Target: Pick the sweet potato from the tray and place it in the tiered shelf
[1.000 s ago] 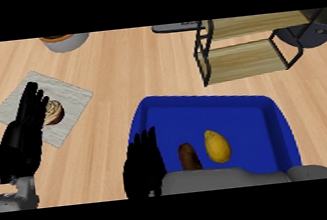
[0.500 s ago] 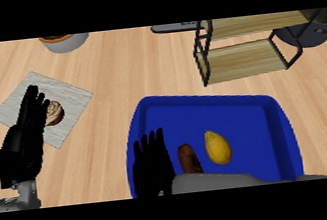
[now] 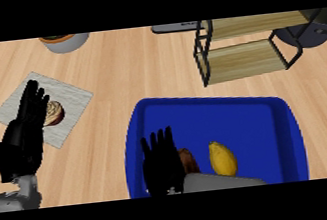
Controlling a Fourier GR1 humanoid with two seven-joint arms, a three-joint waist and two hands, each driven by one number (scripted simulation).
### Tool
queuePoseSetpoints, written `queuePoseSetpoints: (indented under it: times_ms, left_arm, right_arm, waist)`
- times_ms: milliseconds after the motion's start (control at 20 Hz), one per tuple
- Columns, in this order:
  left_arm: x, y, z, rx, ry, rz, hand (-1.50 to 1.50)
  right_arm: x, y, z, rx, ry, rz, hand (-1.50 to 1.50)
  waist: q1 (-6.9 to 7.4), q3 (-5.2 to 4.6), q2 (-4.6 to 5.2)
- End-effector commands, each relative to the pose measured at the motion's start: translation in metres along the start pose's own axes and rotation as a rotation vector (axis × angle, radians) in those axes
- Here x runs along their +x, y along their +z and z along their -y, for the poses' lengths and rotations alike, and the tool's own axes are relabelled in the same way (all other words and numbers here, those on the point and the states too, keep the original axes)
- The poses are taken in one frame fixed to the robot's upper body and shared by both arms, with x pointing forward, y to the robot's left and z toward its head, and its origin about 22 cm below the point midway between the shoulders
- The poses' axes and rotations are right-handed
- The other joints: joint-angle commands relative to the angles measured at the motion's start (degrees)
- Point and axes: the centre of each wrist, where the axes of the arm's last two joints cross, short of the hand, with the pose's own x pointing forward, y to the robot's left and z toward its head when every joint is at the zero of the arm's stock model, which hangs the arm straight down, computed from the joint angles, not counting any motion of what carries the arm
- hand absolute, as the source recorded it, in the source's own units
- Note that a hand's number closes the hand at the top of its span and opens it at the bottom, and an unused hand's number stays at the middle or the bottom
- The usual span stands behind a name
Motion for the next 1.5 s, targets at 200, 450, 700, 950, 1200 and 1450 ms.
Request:
queuePoseSetpoints:
  times_ms: [200,450,700,950,1200,1450]
  left_arm:
    - [-0.001,0.009,-0.001,-0.022,0.01,0.004,0.0]
    - [-0.001,0.0,0.004,-0.015,-0.011,0.016,0.0]
    - [-0.001,-0.006,-0.004,-0.02,0.02,-0.009,0.0]
    - [-0.002,0.004,0.002,-0.021,0.008,-0.007,0.0]
    - [-0.003,0.005,0.0,-0.027,0.016,0.001,0.0]
    - [-0.006,0.004,-0.012,0.034,0.005,-0.004,0.0]
  right_arm:
    - [0.007,-0.021,-0.027,0.005,0.034,-0.094,-1.5]
    - [-0.009,-0.02,-0.046,0.052,0.039,-0.108,-1.5]
    - [-0.002,-0.027,-0.051,0.133,0.086,-0.124,1.5]
    - [-0.014,-0.02,-0.056,0.038,0.159,-0.039,1.5]
    - [-0.041,-0.022,-0.072,-0.029,0.189,0.004,1.5]
    - [-0.112,-0.024,-0.054,-0.176,-0.434,-0.207,1.5]
  waist:
    - [0.52,-0.11,0.55]
    - [0.09,-0.1,0.52]
    - [0.28,-0.12,0.55]
    - [0.26,-0.11,0.47]
    - [0.23,-0.11,0.5]
    - [-2.37,0.11,0.44]
